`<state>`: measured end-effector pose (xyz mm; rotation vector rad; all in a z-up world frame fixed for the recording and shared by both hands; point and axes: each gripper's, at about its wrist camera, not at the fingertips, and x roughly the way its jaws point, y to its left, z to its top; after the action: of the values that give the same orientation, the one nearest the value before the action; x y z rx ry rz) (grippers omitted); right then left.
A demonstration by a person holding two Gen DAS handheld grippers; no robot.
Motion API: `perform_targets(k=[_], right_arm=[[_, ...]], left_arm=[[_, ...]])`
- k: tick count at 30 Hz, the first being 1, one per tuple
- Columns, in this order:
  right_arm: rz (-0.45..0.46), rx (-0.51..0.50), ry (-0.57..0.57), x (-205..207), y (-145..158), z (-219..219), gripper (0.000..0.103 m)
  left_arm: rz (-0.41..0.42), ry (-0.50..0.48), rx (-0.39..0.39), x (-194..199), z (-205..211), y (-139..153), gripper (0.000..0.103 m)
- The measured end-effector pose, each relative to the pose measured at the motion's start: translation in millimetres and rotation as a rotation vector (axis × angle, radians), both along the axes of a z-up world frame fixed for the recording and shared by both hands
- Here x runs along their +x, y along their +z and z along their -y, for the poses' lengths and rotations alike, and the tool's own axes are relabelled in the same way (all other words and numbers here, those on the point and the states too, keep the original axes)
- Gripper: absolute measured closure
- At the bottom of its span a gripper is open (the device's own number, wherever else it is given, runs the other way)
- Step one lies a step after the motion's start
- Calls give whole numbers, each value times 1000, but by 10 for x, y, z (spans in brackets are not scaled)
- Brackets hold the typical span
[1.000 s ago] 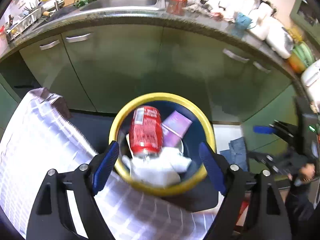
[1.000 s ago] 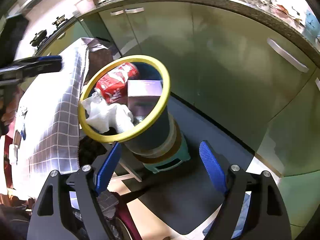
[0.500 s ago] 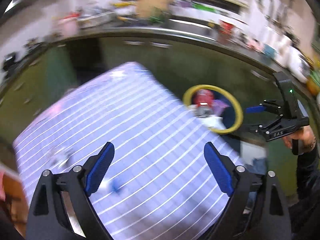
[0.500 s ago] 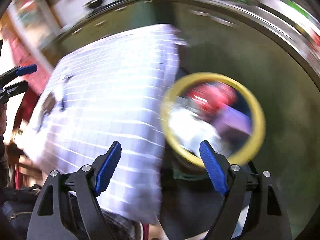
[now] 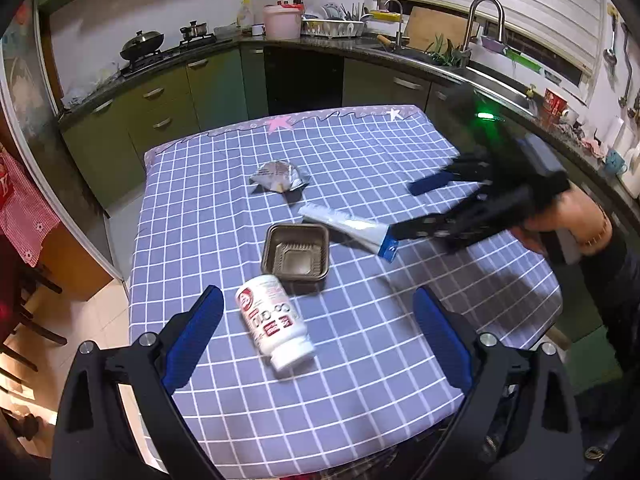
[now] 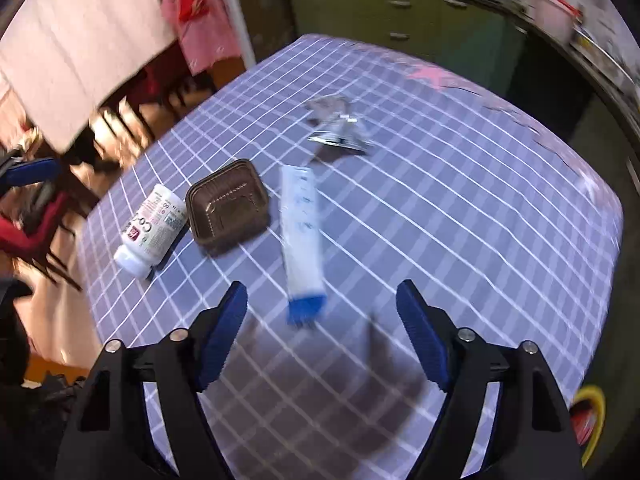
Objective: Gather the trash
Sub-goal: 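Grasp the white tube with blue cap with the right gripper, then carry the tube over the yellow bin and open the right gripper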
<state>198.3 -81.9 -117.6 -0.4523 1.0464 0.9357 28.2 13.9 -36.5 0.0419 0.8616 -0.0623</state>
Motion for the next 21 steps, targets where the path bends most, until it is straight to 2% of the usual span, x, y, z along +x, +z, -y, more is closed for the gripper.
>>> perform_targets(k=[3,7,12,16,18,21], right_arm=[[-10,-45,11,38,-128,-225,35],[-31,-91,4,112,-277,-333,44],[-68,-118,3,175,-392,-354,67],[-71,-128,3,191,-434,-385,70],[-71,-127,-5,207,-449,-382,76],[-52,-121,-30,211,-451,-371,79]], left_arm=[[16,-2,-4,-22,-11,-30,12],[19,-2,-55,-42,-77,-80,12],[35,21,-91,-48,-171,-108,12],[37,38,-99,-53,-216,-143,12],[32,45,-104,-50,-239,-160,12],[25,56,-107,-59,-266,-182,12]])
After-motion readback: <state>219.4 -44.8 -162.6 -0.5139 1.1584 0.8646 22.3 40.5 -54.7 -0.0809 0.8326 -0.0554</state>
